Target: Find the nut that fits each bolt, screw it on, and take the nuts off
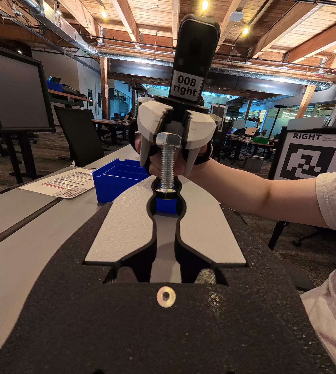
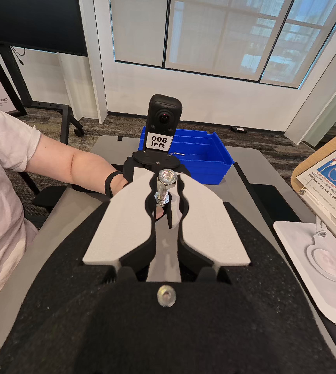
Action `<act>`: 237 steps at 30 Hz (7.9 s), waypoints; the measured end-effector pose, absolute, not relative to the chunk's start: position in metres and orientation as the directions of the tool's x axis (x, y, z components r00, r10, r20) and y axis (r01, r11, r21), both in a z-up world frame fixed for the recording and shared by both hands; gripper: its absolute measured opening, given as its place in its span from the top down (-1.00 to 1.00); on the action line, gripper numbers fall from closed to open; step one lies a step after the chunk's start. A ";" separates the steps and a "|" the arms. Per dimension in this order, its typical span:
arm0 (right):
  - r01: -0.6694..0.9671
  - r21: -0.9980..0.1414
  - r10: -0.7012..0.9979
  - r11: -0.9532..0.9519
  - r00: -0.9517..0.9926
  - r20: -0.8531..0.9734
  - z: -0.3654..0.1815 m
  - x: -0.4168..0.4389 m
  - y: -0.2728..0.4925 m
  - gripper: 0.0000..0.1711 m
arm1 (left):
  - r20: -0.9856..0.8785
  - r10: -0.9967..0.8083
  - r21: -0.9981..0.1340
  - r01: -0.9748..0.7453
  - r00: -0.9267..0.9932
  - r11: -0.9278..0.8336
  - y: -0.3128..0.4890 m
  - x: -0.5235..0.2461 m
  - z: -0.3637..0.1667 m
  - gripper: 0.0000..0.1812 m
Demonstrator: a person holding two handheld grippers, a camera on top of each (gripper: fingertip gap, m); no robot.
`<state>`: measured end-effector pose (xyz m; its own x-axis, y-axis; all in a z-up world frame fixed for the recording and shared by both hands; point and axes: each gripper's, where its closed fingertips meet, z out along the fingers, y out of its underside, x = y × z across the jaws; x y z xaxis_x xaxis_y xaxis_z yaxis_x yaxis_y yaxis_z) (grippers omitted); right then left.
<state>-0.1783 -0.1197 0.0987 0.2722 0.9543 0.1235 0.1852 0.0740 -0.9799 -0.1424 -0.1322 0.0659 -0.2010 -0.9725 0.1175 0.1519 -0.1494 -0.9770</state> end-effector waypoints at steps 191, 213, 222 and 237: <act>-0.121 -0.993 0.895 -0.002 0.443 -0.056 0.099 -0.185 -0.092 0.34 | 0.172 -0.983 -0.964 0.196 -0.063 -0.181 -0.100 -0.153 0.069 0.85; -0.072 -0.997 0.915 0.041 0.403 0.008 0.095 -0.189 -0.110 0.38 | 0.163 -0.984 -0.967 0.185 -0.077 -0.175 -0.103 -0.152 0.068 0.85; -0.044 -0.997 0.916 0.065 0.398 0.042 0.098 -0.193 -0.111 0.32 | 0.154 -0.986 -0.972 0.170 -0.067 -0.163 -0.104 -0.150 0.066 0.85; -0.106 -0.993 0.956 0.043 0.293 0.011 0.100 -0.176 -0.114 0.31 | 0.148 -0.985 -0.977 0.140 -0.088 -0.159 -0.109 -0.142 0.060 0.85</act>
